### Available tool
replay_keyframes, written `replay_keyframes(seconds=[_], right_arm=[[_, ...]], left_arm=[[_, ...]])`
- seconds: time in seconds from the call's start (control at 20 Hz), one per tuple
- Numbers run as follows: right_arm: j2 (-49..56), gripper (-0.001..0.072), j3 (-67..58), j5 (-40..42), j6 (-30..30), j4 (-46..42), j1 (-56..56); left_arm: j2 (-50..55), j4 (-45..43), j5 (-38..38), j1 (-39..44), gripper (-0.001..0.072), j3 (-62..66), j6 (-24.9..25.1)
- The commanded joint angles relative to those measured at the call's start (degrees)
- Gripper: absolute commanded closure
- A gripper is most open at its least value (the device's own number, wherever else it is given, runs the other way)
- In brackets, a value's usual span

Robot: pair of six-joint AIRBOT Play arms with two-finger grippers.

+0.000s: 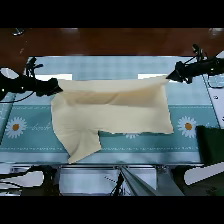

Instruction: Fold the shirts.

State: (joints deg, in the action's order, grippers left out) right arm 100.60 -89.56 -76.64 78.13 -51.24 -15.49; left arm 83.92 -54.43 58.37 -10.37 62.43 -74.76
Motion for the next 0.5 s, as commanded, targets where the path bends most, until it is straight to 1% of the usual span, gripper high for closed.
replay_keyframes(seconds=[0.0, 0.15, 0.2, 0.25, 0.3, 0.35, 0.4, 0.45], right_arm=[[0.07, 0.0695, 2.8, -2.14, 1.46, -5.6, 1.05], [0.07, 0.0694, 3.98, -1.03, 2.95, -6.84, 1.77], [0.07, 0.0669, 3.98, -0.9, 2.89, -6.69, 2.14], [0.07, 0.0415, 3.98, -0.79, 3.32, -6.51, 2.45], [0.02, 0.006, 3.96, -1.66, 3.15, -6.03, 2.56], [-0.15, 0.0088, 3.96, -3.37, 3.1, -5.38, 2.54], [-0.7, 0.0088, 3.98, -5.11, 3.72, -5.2, 2.4], [-1.84, 0.0088, 3.98, -6.71, 4.39, -5.18, 1.99]], left_arm=[[0.44, -1.95, 3.67, -0.35, 0.0676, -2.25, 0.57], [0.81, -1.77, 4.37, -0.17, 0.0675, -2.38, -0.33], [0.81, -1.2, 4.98, -0.15, 0.0648, -2.38, -0.42], [0.76, -0.83, 5.73, -0.17, 0.0376, -2.36, -0.5], [0.74, -0.96, 7.65, -0.2, 0.0017, -2.12, -0.37], [0.74, -2.05, 9.64, -0.52, 0.0005, -1.66, -0.83], [0.52, -3.45, 11.82, -1.25, 0.0005, -1.44, -3.3], [0.0, -4.96, 14.4, -2.21, 0.0005, -1.57, -4.5]])
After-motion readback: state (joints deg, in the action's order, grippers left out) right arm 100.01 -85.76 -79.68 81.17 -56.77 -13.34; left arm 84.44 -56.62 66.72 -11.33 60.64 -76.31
